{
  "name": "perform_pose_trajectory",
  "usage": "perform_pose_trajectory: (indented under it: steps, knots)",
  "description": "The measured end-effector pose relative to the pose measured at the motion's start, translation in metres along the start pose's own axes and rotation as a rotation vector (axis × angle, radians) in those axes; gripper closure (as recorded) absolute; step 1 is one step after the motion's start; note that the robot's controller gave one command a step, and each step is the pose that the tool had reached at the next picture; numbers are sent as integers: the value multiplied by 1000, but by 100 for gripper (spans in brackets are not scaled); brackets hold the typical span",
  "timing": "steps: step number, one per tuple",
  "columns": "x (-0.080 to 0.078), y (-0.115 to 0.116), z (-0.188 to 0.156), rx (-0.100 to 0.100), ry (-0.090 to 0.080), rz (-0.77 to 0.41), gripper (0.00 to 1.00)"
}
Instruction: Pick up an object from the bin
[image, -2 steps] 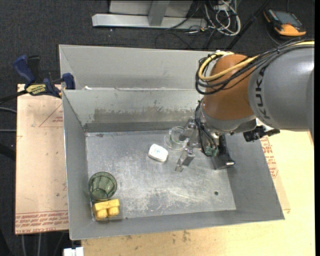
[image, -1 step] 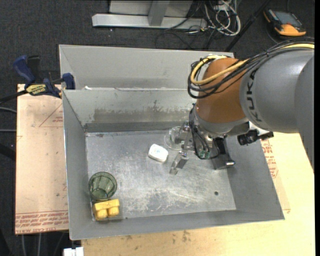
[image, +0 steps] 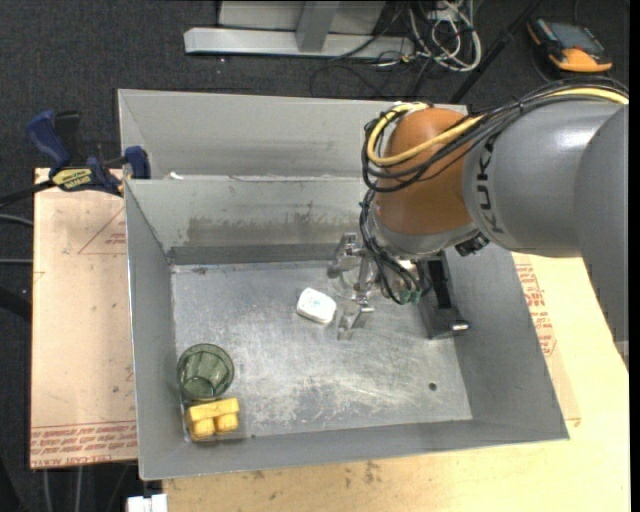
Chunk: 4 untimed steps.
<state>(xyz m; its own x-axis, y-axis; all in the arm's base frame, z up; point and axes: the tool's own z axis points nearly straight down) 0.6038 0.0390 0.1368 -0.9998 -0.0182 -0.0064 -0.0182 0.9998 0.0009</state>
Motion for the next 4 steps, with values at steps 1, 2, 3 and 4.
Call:
perform_pose_trajectory:
  steps: [1,2,3,4]
  knots:
    - [-12,18,59,2,6,243,100]
    - [-12,18,59,2,6,243,100]
    - [-17,30,-61,0,3,214,100]
    - [-17,30,-61,1,4,214,100]
